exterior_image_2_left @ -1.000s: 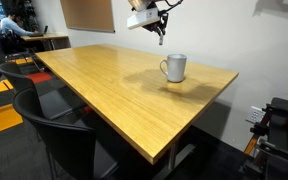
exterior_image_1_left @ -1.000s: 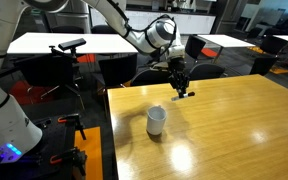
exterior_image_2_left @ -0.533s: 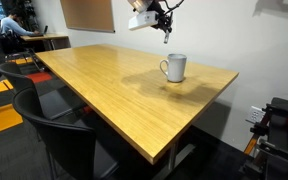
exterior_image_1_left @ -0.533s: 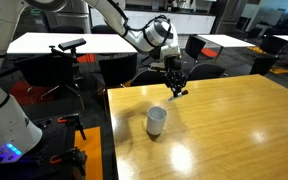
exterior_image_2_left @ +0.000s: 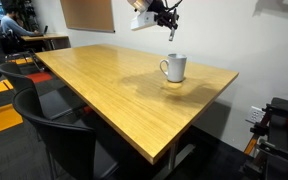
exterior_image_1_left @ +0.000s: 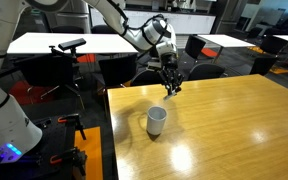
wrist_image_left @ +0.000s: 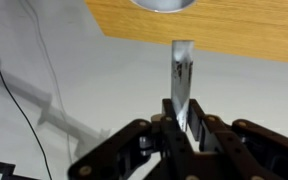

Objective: Put the marker inside the mug

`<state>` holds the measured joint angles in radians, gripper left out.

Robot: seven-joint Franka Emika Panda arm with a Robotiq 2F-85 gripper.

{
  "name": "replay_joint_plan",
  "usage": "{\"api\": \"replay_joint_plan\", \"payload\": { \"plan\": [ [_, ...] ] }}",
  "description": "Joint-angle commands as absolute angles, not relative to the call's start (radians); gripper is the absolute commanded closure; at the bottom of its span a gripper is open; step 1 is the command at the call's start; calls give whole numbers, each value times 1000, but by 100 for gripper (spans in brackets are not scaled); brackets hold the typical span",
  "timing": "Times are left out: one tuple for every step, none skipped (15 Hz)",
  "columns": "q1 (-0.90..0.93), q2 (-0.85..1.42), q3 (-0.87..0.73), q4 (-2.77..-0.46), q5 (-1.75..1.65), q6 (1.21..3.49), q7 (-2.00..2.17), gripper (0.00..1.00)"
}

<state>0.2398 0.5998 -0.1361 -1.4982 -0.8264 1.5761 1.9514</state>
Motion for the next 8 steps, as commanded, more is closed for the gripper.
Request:
{"api": "replay_joint_plan", "payload": {
  "plan": [
    [216,600,-104,-1494,-840,1565,1957,81],
    [215,601,-104,-1494,-840,1565,1957,81],
    [215,601,-104,-1494,-840,1565,1957,95],
    [214,606,-102,-1490,-843,1574,1959,95],
    [214,611,-99,-1484,-847,1575,1960,95],
    [217,614,-96,-1484,-853,1573,1964,95],
    [222,614,-94,-1485,-862,1570,1969,95],
    [225,615,-91,-1486,-871,1567,1970,95]
  ]
}}
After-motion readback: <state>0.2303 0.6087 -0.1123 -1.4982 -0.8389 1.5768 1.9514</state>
